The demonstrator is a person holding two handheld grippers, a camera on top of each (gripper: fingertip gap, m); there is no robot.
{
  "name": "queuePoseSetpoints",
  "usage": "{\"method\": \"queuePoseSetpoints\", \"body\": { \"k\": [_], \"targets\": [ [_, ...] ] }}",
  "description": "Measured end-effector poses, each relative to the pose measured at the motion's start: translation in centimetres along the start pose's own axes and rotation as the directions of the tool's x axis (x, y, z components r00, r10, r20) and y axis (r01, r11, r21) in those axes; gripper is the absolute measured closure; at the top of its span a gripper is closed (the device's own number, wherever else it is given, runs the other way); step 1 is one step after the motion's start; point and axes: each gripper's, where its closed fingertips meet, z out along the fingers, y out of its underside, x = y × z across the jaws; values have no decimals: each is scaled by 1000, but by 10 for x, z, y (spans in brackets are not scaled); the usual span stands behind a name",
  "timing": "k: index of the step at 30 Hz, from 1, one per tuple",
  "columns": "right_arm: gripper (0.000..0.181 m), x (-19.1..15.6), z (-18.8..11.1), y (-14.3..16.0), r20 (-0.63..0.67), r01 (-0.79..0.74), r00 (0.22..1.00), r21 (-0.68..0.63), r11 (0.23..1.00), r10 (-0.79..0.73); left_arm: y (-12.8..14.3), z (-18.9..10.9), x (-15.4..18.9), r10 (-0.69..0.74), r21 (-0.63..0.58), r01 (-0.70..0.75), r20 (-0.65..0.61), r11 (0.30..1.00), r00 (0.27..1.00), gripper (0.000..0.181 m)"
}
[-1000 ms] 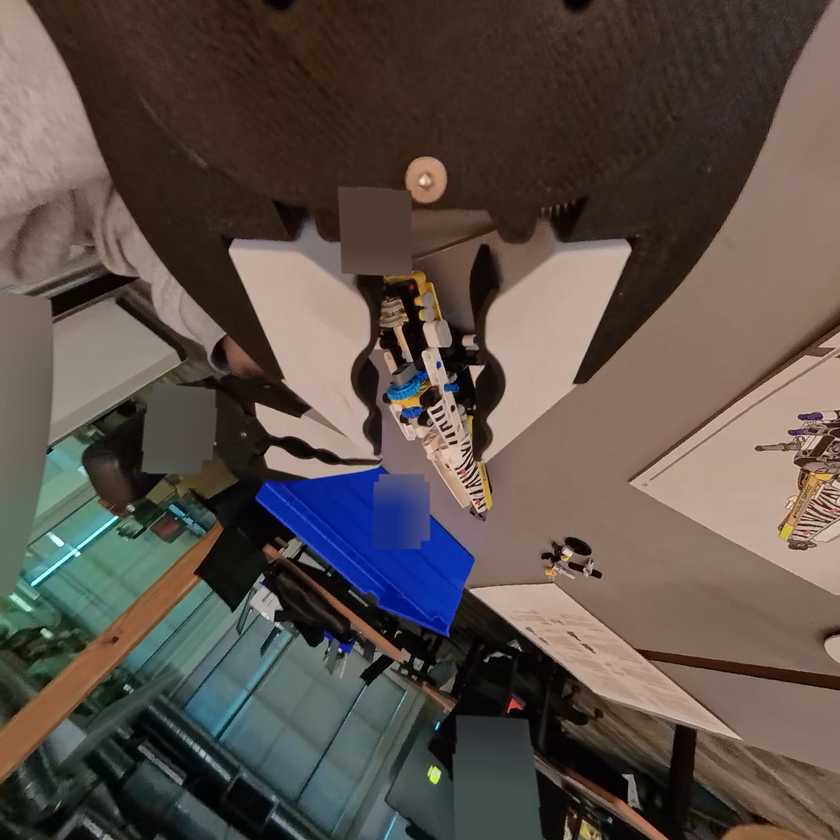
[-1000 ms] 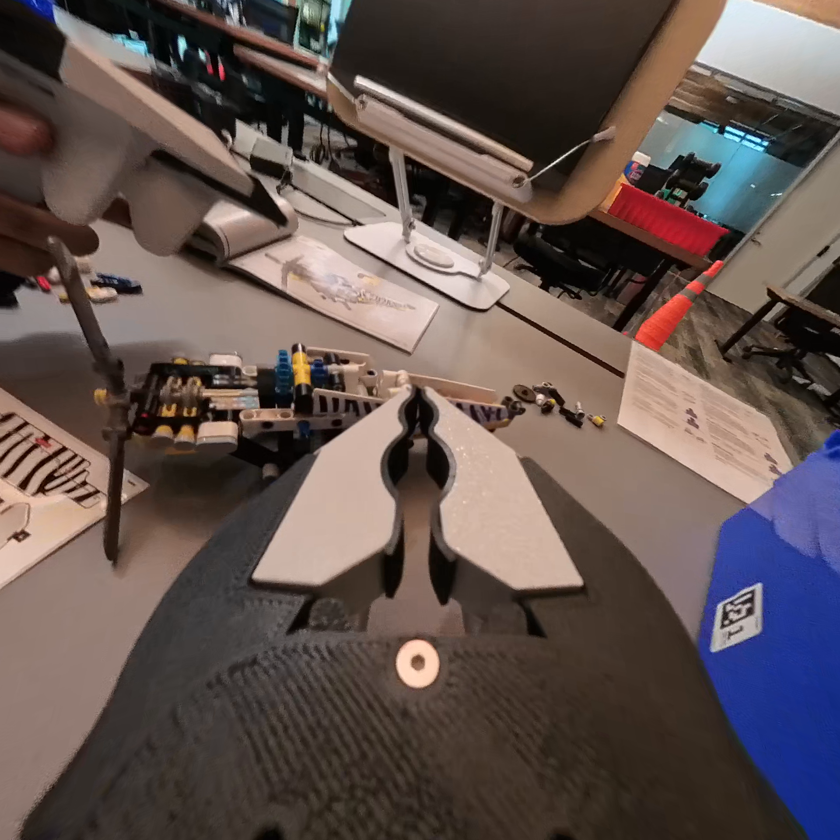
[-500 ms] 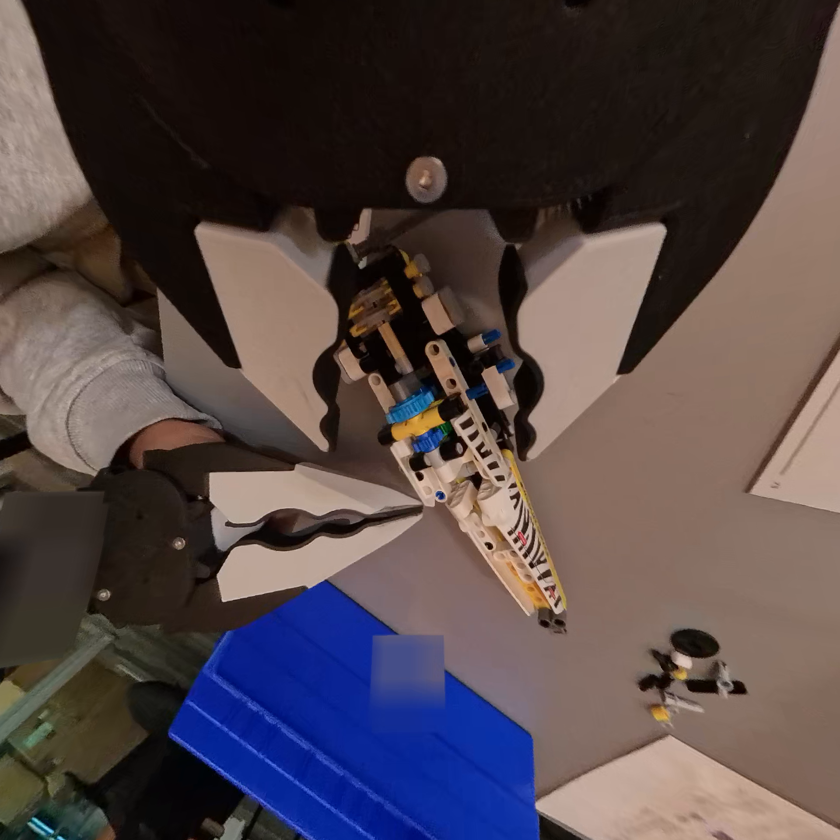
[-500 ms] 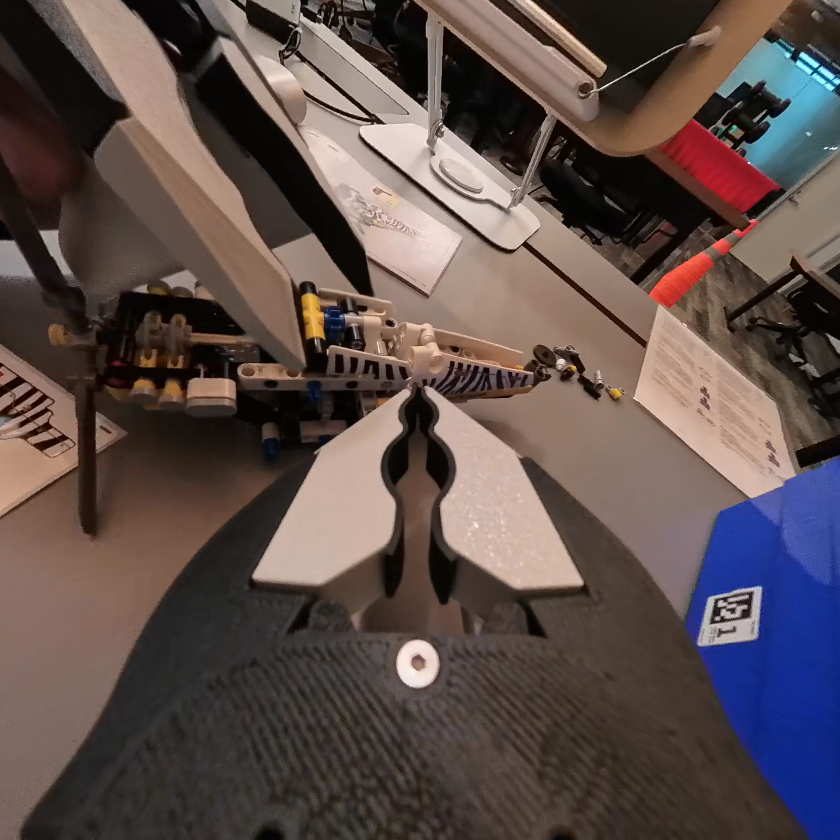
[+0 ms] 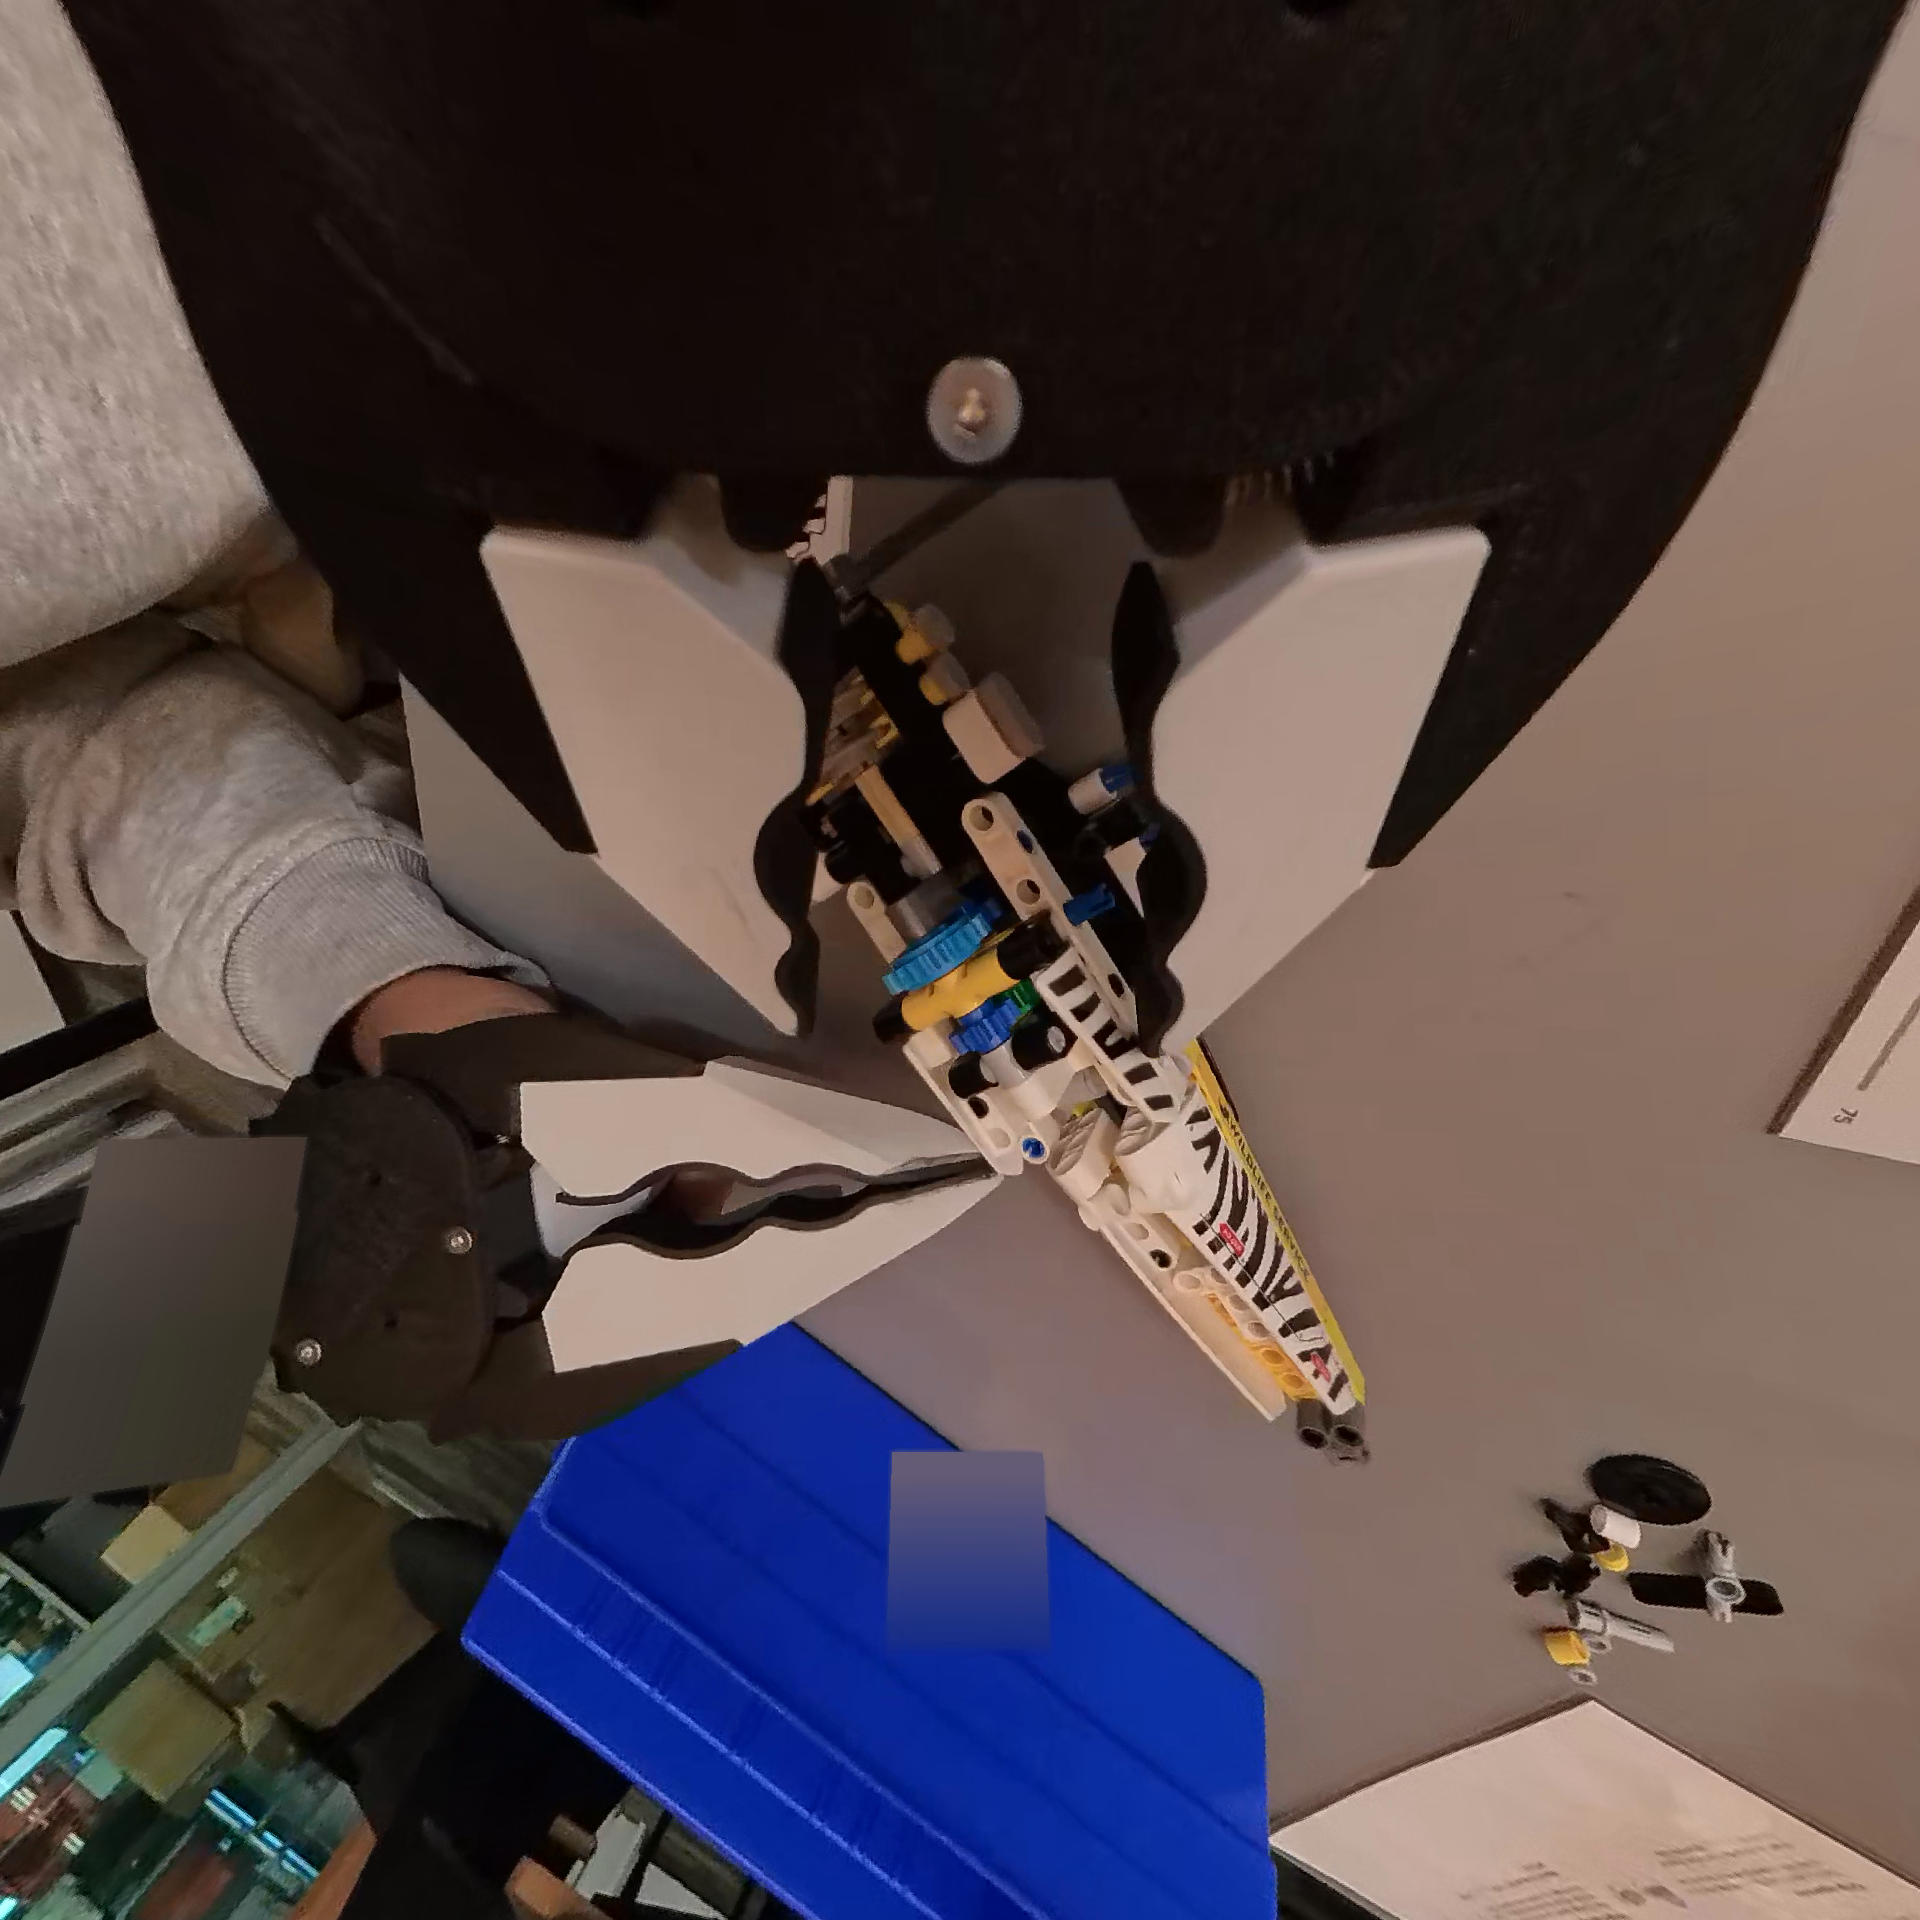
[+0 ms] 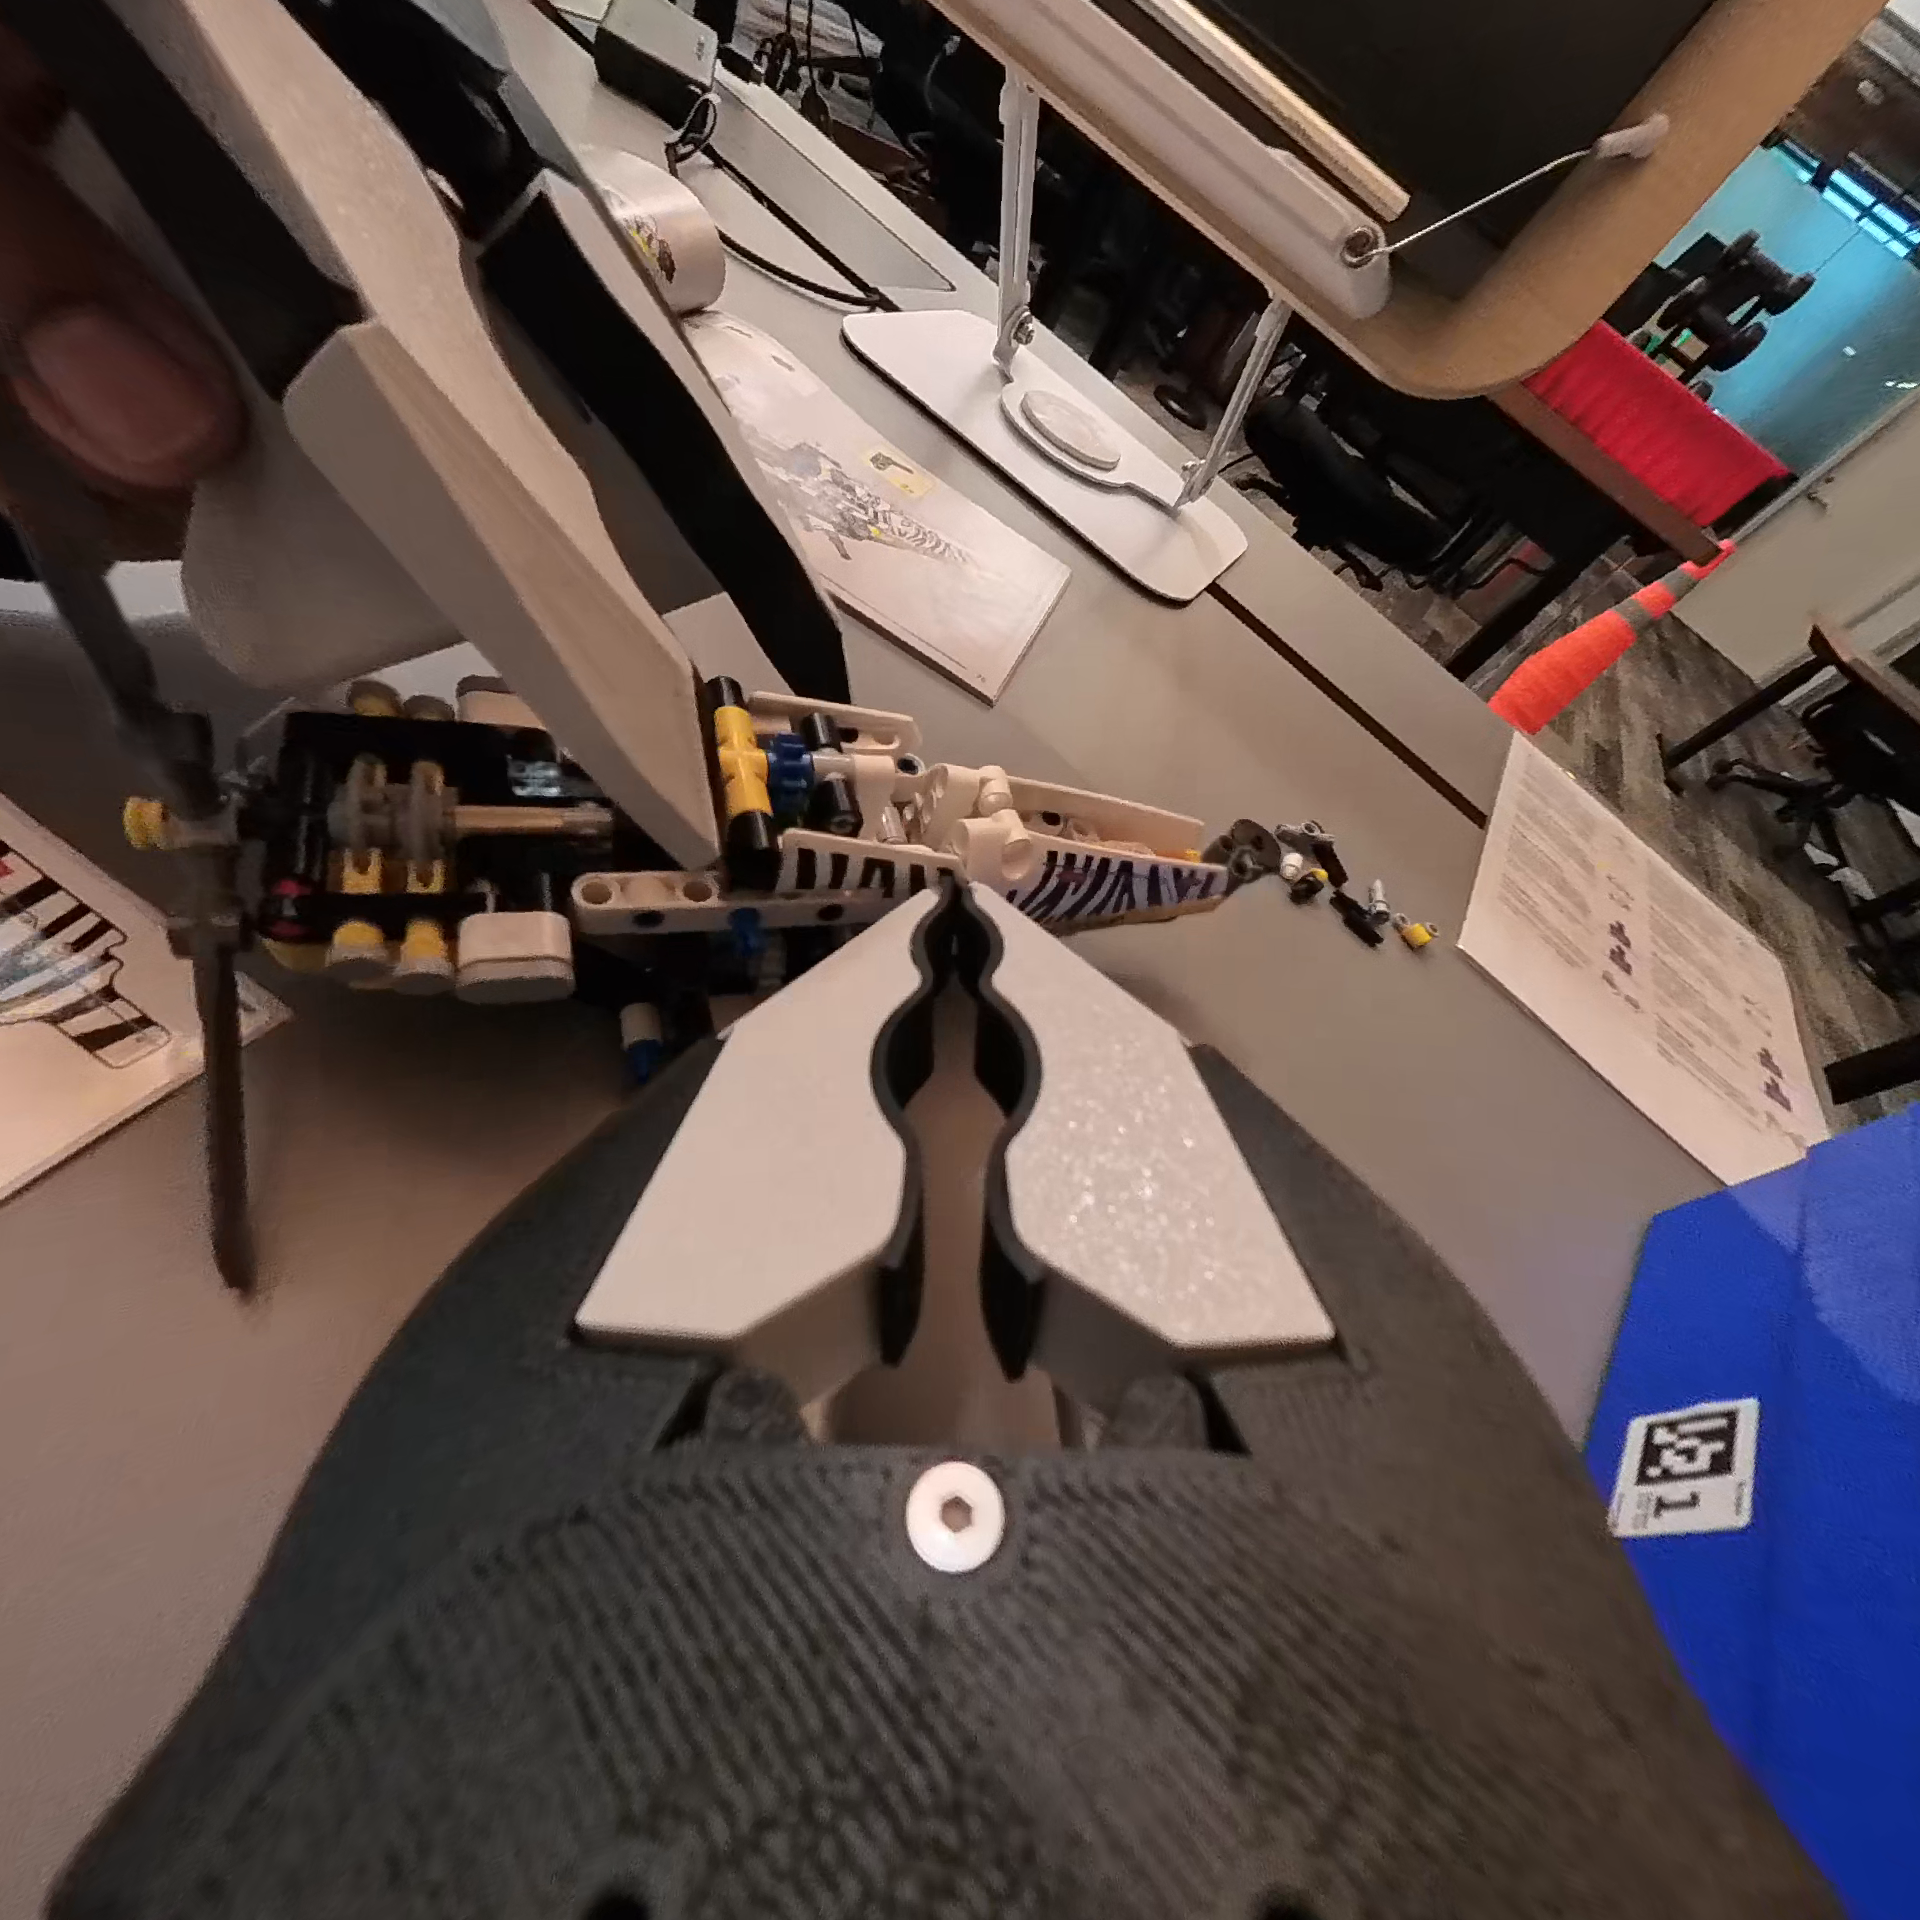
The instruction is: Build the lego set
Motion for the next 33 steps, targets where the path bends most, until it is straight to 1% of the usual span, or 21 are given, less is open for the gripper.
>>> {"method": "queuePoseSetpoints", "body": {
  "k": [5, 8, 12, 19, 22, 26, 29, 33],
  "targets": [
    [181, 1, 1, 0, 33, -43, 999, 1, 999, 43, -1, -1, 0, -17, 8, 17, -13, 1000, 1000, 123],
    [181, 7, -1, -2, 12, -78, 997, 19, 997, 78, -1, -2, -1, -11, 11, 11, -11, 1000, 1000, 121],
    [181, 8, -3, -3, 27, -104, 994, 35, 994, 103, -5, -7, -1, -23, 40, 24, -15, 999, 1000, 120],
    [181, -2, 3, 3, 12, 7, 1000, -24, 1000, -7, 1, -10, -4, -37, 41, 38, -13, 998, 999, 122],
    [181, -3, 3, 3, 6, 24, 1000, -25, 999, -24, 3, -10, -4, -31, 38, 32, -8, 999, 999, 123],
    [181, -2, 0, -1, 2, 26, 1000, 6, 1000, -26, 6, -11, -4, -32, 32, 32, -13, 999, 999, 126],
    [181, -4, -6, -3, 0, 57, 998, 34, 998, -57, 6, -15, -4, -31, 45, 32, -9, 998, 999, 128],
    [181, -12, -14, -10, 14, 101, 995, 104, 989, -103, 4, -21, 0, -51, 70, 53, -40, 996, 998, 139]
  ]
}}
